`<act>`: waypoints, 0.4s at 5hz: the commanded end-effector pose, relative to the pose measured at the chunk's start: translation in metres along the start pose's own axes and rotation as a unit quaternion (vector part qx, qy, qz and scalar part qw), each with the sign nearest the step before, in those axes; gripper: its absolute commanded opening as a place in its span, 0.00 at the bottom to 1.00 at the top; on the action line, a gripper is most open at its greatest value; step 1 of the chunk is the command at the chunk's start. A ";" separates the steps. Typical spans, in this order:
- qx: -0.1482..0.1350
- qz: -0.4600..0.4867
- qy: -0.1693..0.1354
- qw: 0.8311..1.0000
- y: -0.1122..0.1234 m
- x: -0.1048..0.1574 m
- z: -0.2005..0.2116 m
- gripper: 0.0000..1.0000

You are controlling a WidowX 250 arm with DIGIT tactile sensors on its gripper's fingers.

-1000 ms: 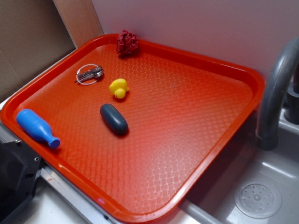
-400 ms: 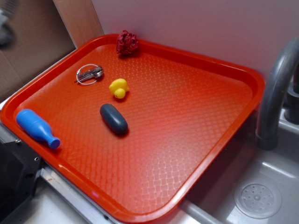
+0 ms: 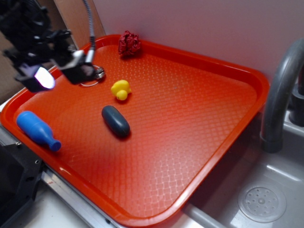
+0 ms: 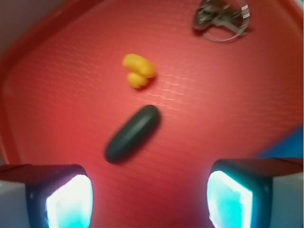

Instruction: Grab the plastic pickle.

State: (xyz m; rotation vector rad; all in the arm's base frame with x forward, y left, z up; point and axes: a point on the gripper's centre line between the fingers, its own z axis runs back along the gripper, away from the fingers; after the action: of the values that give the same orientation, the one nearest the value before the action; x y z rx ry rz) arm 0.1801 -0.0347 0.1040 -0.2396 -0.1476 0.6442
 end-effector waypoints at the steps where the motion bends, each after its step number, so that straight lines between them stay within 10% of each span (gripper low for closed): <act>1: 0.036 0.013 0.052 0.998 -0.024 0.019 -0.073 1.00; 2: 0.057 0.016 0.088 0.994 -0.028 0.010 -0.099 1.00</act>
State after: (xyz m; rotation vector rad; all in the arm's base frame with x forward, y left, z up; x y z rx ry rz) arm 0.2204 -0.0609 0.0191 -0.1770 0.0753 0.6642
